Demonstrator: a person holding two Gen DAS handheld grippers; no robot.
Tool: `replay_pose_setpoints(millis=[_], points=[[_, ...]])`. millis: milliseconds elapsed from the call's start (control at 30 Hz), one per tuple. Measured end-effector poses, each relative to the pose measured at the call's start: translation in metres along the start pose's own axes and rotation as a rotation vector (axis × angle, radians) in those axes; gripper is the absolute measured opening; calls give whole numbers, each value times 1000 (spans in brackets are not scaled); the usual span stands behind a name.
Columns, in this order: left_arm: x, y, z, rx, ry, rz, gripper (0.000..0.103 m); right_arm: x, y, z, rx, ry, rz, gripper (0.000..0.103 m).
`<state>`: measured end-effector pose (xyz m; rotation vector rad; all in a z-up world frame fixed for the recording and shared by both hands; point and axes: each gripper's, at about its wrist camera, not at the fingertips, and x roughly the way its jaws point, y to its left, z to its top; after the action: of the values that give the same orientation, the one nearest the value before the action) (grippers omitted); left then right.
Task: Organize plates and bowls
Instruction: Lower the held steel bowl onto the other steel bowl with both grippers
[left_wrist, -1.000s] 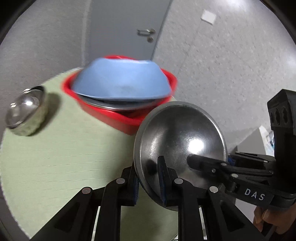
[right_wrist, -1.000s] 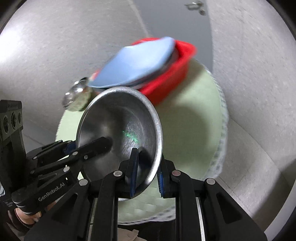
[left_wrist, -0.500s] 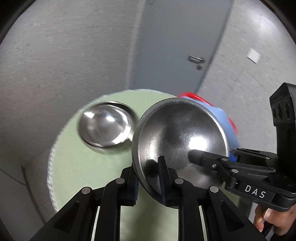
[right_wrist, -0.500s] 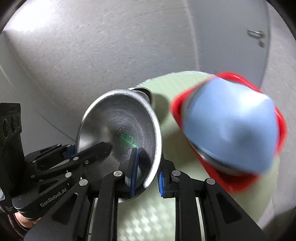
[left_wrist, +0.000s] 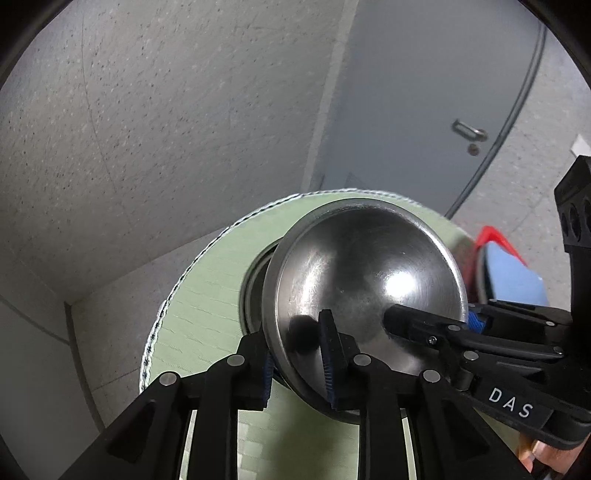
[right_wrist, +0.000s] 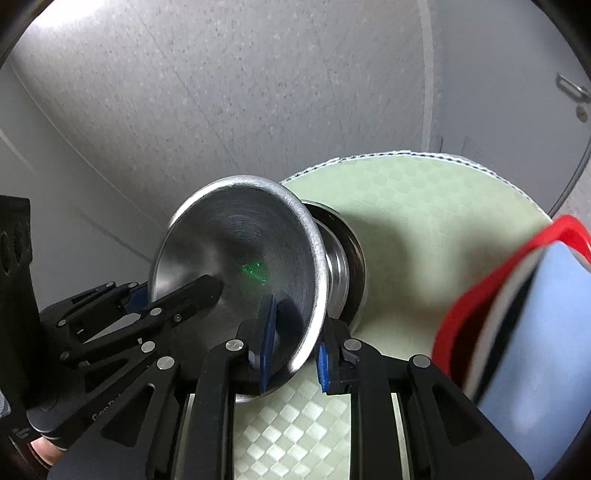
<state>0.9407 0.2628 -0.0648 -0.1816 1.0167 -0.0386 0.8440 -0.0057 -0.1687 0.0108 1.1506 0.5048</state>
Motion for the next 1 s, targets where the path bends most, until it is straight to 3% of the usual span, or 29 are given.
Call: replay_pose_setpoints(millis=[233, 500, 1000], points=[[39, -24, 18, 20, 57, 21, 22, 21, -5, 2, -24, 48, -43, 23], [67, -31, 34, 29, 49, 31, 25, 20, -4, 2, -26, 47, -52, 23], [76, -36, 28, 23, 72, 29, 43, 2, -10, -7, 9, 5, -74, 23]])
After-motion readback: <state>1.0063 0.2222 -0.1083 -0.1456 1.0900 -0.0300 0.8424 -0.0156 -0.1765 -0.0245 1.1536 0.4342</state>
